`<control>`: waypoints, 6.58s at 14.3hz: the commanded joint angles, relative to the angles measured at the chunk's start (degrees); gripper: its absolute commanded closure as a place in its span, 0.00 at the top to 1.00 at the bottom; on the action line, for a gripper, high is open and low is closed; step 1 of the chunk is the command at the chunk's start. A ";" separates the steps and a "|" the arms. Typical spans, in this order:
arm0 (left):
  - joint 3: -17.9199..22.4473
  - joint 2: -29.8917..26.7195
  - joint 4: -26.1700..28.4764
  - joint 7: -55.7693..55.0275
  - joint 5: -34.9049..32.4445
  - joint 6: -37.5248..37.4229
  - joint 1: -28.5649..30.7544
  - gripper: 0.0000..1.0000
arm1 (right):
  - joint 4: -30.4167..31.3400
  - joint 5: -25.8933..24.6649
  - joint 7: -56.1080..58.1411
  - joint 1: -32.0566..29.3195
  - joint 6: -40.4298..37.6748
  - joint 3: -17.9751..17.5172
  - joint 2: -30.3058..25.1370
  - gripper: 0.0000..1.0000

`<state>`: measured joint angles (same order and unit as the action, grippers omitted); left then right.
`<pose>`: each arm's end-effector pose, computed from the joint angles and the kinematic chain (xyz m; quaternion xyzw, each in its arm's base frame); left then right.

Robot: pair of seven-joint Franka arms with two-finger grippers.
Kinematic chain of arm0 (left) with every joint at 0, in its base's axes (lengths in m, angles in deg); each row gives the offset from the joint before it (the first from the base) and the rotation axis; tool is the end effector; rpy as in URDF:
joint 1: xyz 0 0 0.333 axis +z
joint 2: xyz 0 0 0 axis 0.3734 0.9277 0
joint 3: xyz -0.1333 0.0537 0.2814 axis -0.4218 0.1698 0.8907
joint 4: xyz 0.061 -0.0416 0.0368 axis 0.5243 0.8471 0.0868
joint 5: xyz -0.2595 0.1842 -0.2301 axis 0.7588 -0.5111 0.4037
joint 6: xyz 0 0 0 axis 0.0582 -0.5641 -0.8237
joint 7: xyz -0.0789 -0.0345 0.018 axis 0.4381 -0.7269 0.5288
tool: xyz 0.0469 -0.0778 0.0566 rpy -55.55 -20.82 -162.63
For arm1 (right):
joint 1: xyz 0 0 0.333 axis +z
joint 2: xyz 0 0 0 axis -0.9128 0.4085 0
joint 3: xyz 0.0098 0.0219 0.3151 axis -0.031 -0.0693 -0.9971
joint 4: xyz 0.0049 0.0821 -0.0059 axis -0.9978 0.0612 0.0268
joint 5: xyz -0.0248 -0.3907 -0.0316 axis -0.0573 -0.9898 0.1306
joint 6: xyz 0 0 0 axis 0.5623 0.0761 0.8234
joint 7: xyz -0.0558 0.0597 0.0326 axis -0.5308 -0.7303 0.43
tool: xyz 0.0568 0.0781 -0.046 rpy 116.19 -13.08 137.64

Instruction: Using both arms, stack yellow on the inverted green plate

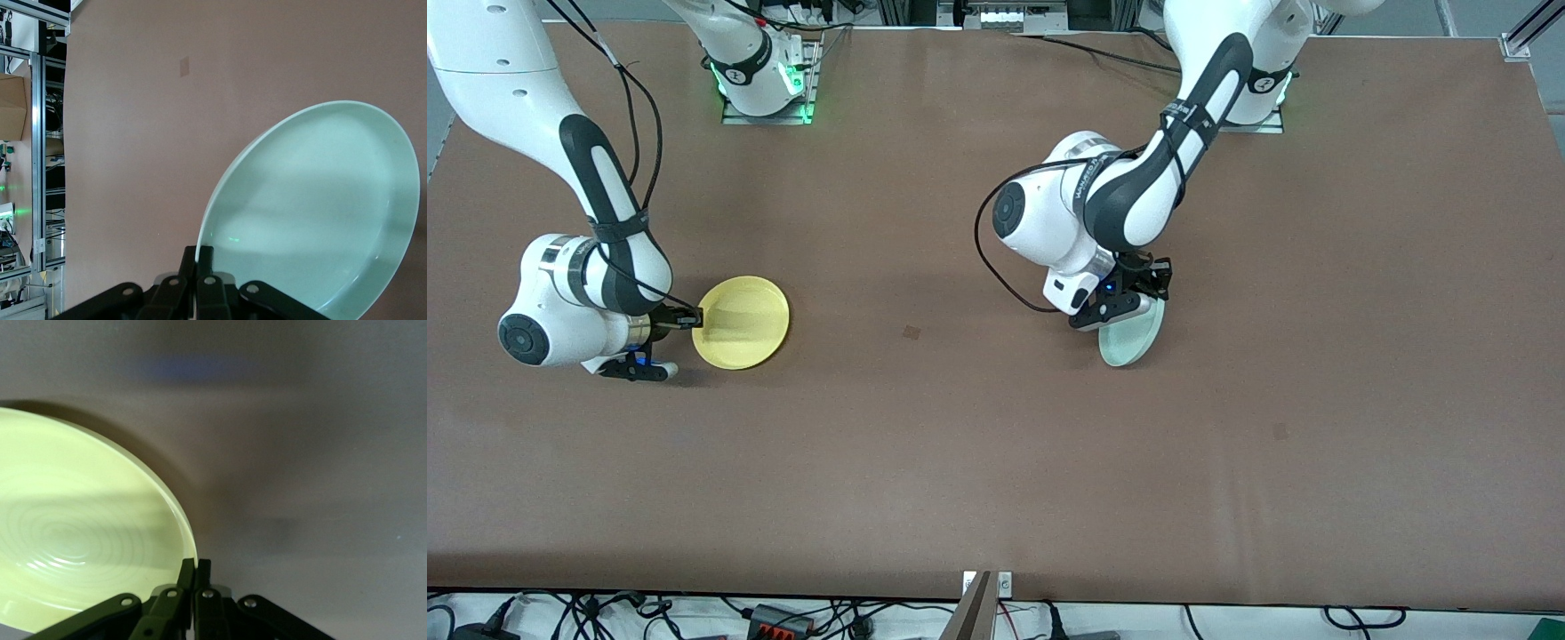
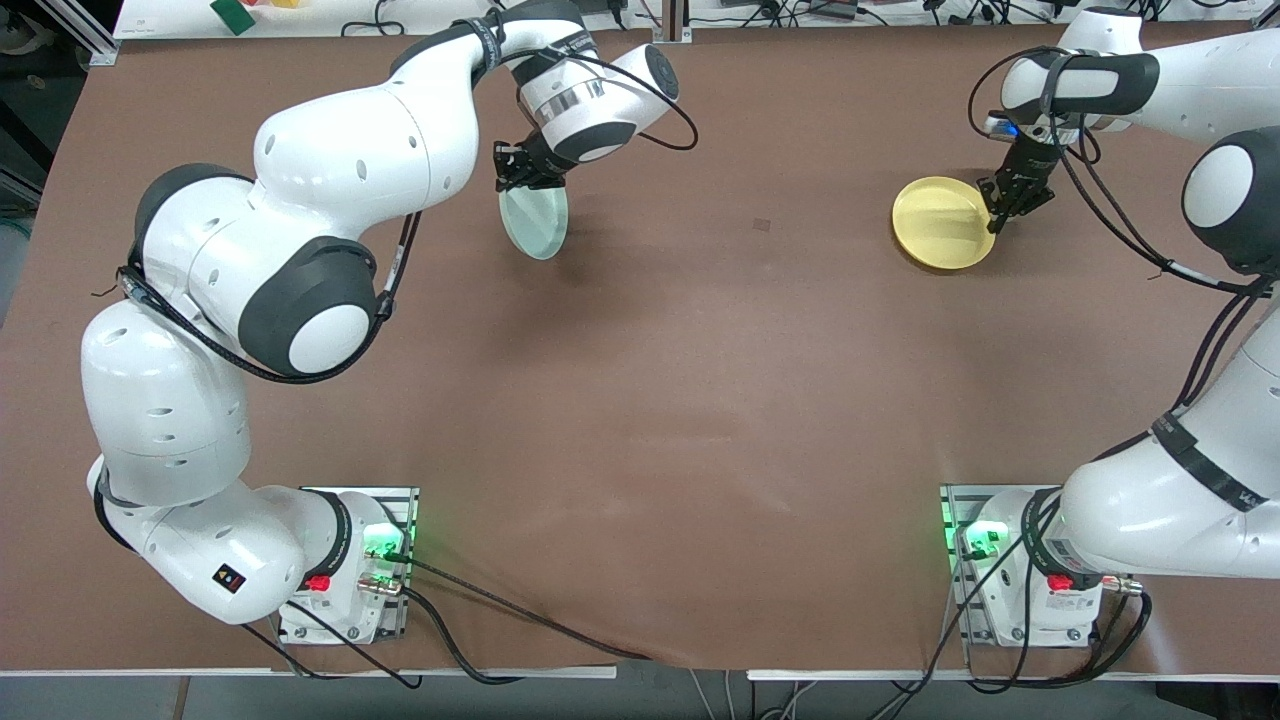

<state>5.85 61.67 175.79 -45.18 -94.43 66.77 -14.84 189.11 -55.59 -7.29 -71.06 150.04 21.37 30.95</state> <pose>0.5226 -0.3754 0.2826 -0.9248 -0.0262 -0.0258 0.3786 0.6033 -0.0596 0.1806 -0.9777 0.0401 0.2045 0.0260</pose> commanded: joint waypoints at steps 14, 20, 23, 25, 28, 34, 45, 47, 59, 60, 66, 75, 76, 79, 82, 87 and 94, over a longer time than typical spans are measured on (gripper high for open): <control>0.15 1.60 -1.05 -7.75 0.34 10.93 -2.96 1.00 | -10.61 9.40 5.06 2.45 -12.21 -0.72 -4.72 0.00; -1.70 0.71 -0.26 -7.75 4.39 24.36 -1.91 1.00 | -10.61 8.70 7.27 2.27 -12.21 -0.63 -4.90 0.00; -5.37 0.71 -0.17 -7.66 5.10 28.77 1.33 1.00 | -11.13 8.35 7.36 2.71 -12.13 -0.63 -5.33 0.00; -10.11 0.54 -0.17 -7.66 5.10 29.05 5.81 1.00 | -12.45 7.47 7.27 3.15 -12.21 -0.81 -5.42 0.00; -18.55 0.53 -0.25 -7.58 5.01 29.22 14.42 1.00 | -13.95 6.51 7.09 4.99 -12.57 -0.72 -5.60 0.00; -32.78 0.01 -0.34 1.88 5.01 30.37 33.39 1.00 | -13.95 5.44 6.66 7.19 -12.57 -0.81 -6.39 0.00; -58.71 -1.84 -0.87 25.35 5.71 9.10 72.85 1.00 | -15.71 12.01 -6.17 24.76 -9.67 -0.81 -3.85 0.00; -62.85 -1.93 -0.96 27.31 6.50 6.04 78.67 1.00 | -16.06 15.10 -7.84 26.96 -8.18 -0.81 -2.62 0.00; -68.05 -1.93 -10.10 34.77 6.59 -4.96 86.07 1.00 | -25.71 28.55 -28.67 41.72 4.22 -0.90 10.73 0.00; -67.53 -2.10 -10.36 37.48 7.29 -4.96 86.34 1.00 | -26.51 28.65 -29.29 42.08 5.09 -0.90 11.71 0.00; -41.40 -13.51 -12.39 46.01 20.99 -4.70 70.30 1.00 | -27.48 29.88 -29.29 42.88 9.32 -0.90 14.43 0.00; -7.53 -24.58 -4.76 53.59 32.34 -2.08 44.80 1.00 | -30.12 29.79 -29.73 44.46 9.32 -0.90 17.43 0.00; -5.50 -27.74 -0.73 53.60 32.43 -0.15 43.29 1.00 | -30.12 29.79 -29.73 44.46 9.41 -0.90 17.69 0.00; -4.17 -32.42 3.69 53.24 34.27 0.75 41.61 1.00 | -30.30 29.79 -29.03 44.29 9.58 -0.81 17.78 0.00; 2.42 -34.44 3.87 53.59 35.33 1.27 37.83 1.00 | -31.17 29.79 -28.77 43.32 9.58 -0.63 17.78 0.00; 1.73 -33.48 2.82 54.74 35.95 1.28 37.91 1.00 | -31.44 29.79 -28.94 43.05 9.58 -0.63 18.04 0.00; 1.47 -32.60 0.89 54.82 35.86 0.75 37.56 1.00 | -31.53 29.88 -29.99 43.32 9.06 -0.81 17.43 1.00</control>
<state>6.95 28.52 177.68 8.01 -59.80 67.54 23.00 159.34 -26.64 -36.39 -27.90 159.69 20.70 47.88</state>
